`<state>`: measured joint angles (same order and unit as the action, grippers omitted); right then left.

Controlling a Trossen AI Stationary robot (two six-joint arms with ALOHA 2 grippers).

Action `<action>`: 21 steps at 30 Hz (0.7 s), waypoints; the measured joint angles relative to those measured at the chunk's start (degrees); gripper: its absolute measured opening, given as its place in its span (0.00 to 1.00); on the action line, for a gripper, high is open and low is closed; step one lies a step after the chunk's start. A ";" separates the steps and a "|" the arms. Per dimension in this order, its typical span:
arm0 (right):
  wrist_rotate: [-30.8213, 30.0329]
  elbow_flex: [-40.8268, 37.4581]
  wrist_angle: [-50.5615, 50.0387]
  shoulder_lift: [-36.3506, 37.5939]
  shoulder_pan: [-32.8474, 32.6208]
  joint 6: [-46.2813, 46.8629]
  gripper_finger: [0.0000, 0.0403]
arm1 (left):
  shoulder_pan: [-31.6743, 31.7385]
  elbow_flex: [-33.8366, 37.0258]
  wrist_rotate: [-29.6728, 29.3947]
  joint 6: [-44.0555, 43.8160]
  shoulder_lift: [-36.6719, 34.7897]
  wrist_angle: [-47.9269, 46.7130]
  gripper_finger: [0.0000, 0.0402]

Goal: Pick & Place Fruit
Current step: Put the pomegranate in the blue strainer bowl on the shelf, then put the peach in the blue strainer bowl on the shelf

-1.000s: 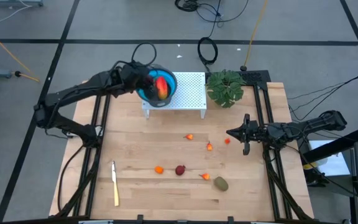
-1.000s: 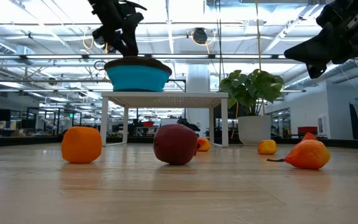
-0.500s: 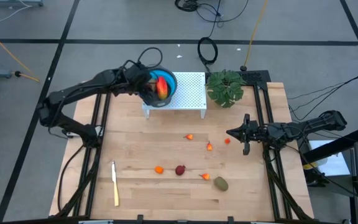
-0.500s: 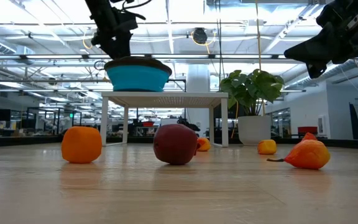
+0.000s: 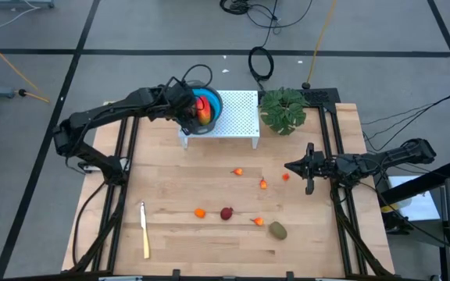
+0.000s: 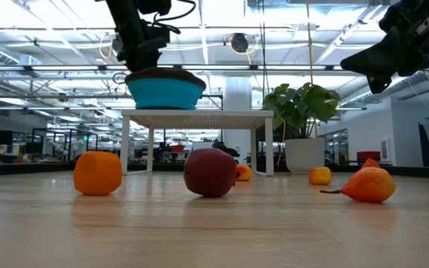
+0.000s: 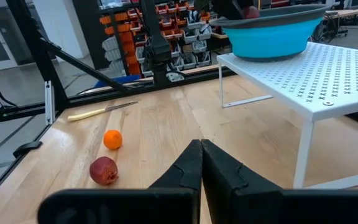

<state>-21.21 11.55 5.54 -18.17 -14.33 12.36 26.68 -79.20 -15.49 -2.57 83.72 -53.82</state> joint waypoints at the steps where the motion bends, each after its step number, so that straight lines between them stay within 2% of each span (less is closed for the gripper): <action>1: 0.00 0.00 0.02 0.00 0.00 -0.02 0.00 | 0.00 0.00 0.00 0.61 0.00 -0.33 0.53; 7: 0.00 0.00 0.02 0.00 0.00 -0.01 0.00 | -0.01 0.00 0.00 2.48 0.00 -0.81 0.55; 21: 0.02 0.00 0.03 0.00 0.00 0.00 0.00 | 0.00 0.00 0.02 3.20 0.00 -0.64 0.76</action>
<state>-21.19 11.55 5.57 -18.17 -14.33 12.36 26.68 -79.20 -15.46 0.63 83.72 -54.46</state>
